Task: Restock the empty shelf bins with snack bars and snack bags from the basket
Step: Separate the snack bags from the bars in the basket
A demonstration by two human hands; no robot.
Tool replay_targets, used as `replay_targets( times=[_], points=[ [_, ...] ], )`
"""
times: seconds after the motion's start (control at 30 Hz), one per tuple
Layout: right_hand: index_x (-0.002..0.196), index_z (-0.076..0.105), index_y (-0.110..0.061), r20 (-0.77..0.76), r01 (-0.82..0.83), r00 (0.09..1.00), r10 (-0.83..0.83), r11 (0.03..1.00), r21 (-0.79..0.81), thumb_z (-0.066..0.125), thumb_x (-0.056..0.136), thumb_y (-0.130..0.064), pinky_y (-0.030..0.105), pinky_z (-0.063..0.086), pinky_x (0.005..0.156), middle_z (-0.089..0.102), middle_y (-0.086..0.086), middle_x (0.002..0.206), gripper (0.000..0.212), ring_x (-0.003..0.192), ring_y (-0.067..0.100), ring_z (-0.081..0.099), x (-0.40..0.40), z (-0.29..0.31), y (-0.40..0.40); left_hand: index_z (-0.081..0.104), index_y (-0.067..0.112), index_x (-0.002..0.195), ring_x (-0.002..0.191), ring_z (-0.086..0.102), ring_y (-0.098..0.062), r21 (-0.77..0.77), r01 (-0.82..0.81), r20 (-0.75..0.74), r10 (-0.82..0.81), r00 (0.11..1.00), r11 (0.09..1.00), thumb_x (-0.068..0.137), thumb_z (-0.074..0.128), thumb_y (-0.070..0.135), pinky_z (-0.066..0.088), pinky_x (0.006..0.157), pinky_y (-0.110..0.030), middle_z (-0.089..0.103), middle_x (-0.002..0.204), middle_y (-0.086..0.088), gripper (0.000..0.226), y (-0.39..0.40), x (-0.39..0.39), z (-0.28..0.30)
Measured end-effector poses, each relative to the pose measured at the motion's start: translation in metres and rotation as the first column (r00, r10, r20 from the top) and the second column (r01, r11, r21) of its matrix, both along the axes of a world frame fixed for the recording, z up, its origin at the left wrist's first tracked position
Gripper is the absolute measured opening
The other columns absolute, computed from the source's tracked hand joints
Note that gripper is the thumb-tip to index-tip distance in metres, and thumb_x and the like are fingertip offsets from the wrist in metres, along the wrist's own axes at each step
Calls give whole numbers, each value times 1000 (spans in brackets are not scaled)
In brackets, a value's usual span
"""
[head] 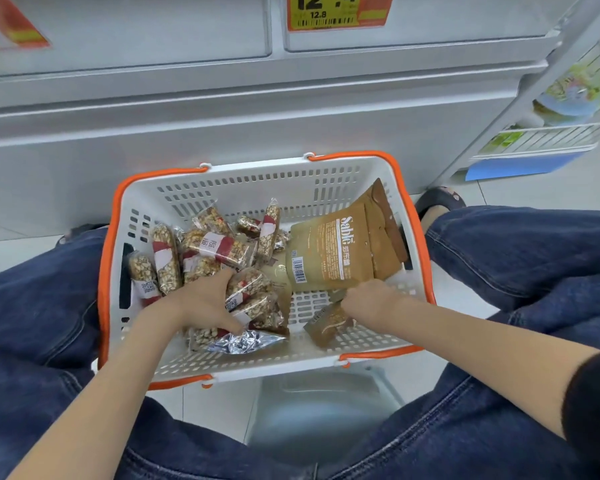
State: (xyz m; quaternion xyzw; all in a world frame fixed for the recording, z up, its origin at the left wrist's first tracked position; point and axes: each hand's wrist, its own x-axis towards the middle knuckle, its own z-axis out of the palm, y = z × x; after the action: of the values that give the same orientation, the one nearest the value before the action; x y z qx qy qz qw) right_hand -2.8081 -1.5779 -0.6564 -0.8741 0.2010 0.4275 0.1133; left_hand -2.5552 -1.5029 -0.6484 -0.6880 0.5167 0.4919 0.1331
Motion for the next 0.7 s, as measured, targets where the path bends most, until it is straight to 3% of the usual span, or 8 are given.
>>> replay_targets(
  times=[0.1, 0.23, 0.33, 0.4, 0.5, 0.57, 0.6, 0.7],
  points=[
    [113, 61, -9, 18, 162, 986, -168, 970, 180, 54, 93, -12, 30, 44, 71, 64, 8, 113, 21, 85, 22, 55, -3, 3, -13, 7, 14, 150, 118, 45, -21, -2, -39, -16, 39, 999, 999, 70, 80, 36, 40, 96, -30, 35, 148, -8, 110, -1, 1, -1],
    [134, 49, -18, 126, 444, 846, -517, 816, 370, 65, 88, -34, 29, 45, 89, 60, 1, 122, 51, 108, 19, 56, 4, 21, -35, 5, 14, 151, 133, 36, -24, -19, -118, -48, 117, 992, 993, 71, 80, 36, 36, 97, -28, 24, 154, -5, 112, -4, -5, 5],
    [132, 50, -22, 257, 524, 720, -644, 748, 407, 66, 87, -33, 27, 46, 85, 62, 0, 115, 49, 100, 16, 57, 18, 30, -38, 9, 18, 151, 124, 42, -21, -109, -204, -78, 196, 977, 973, 69, 81, 37, 39, 92, -27, 28, 152, -2, 110, -5, -1, 18],
    [130, 51, -22, 288, 516, 704, -649, 746, 421, 66, 88, -30, 26, 45, 81, 63, 1, 112, 45, 94, 14, 57, 28, 32, -36, 16, 16, 148, 113, 45, -19, -208, -297, -91, 284, 954, 932, 69, 82, 37, 40, 82, -24, 37, 145, -2, 105, -7, 8, 30],
    [128, 53, -22, 346, 490, 701, -624, 773, 402, 61, 91, -25, 28, 48, 81, 65, 1, 109, 38, 90, 14, 58, 42, 34, -33, 31, 15, 138, 107, 49, -23, -455, -462, -90, 477, 874, 761, 67, 84, 31, 41, 82, -32, 49, 126, -4, 90, -12, 30, 36],
    [126, 54, -19, 374, 488, 698, -610, 788, 374, 59, 92, -22, 32, 49, 83, 65, 2, 107, 34, 92, 16, 59, 50, 33, -33, 36, 13, 127, 96, 53, -26, -627, -449, -23, 561, 828, 637, 67, 83, 32, 47, 78, -39, 53, 112, -5, 79, -12, 44, 30],
    [125, 55, -18, 378, 490, 696, -610, 789, 370, 58, 92, -20, 33, 50, 83, 66, 2, 106, 33, 92, 17, 60, 53, 32, -32, 36, 11, 124, 94, 54, -30, -673, -401, 56, 584, 810, 621, 68, 81, 32, 48, 77, -42, 55, 111, -9, 75, -11, 48, 25],
    [124, 55, -17, 336, 483, 714, -615, 779, 401, 61, 91, -17, 28, 47, 78, 65, 1, 104, 33, 91, 16, 60, 61, 23, -26, 29, 9, 134, 119, 42, -44, -596, -265, 338, 537, 773, 758, 72, 77, 39, 39, 95, -51, 42, 134, -25, 85, -4, 52, 1]
  ],
)
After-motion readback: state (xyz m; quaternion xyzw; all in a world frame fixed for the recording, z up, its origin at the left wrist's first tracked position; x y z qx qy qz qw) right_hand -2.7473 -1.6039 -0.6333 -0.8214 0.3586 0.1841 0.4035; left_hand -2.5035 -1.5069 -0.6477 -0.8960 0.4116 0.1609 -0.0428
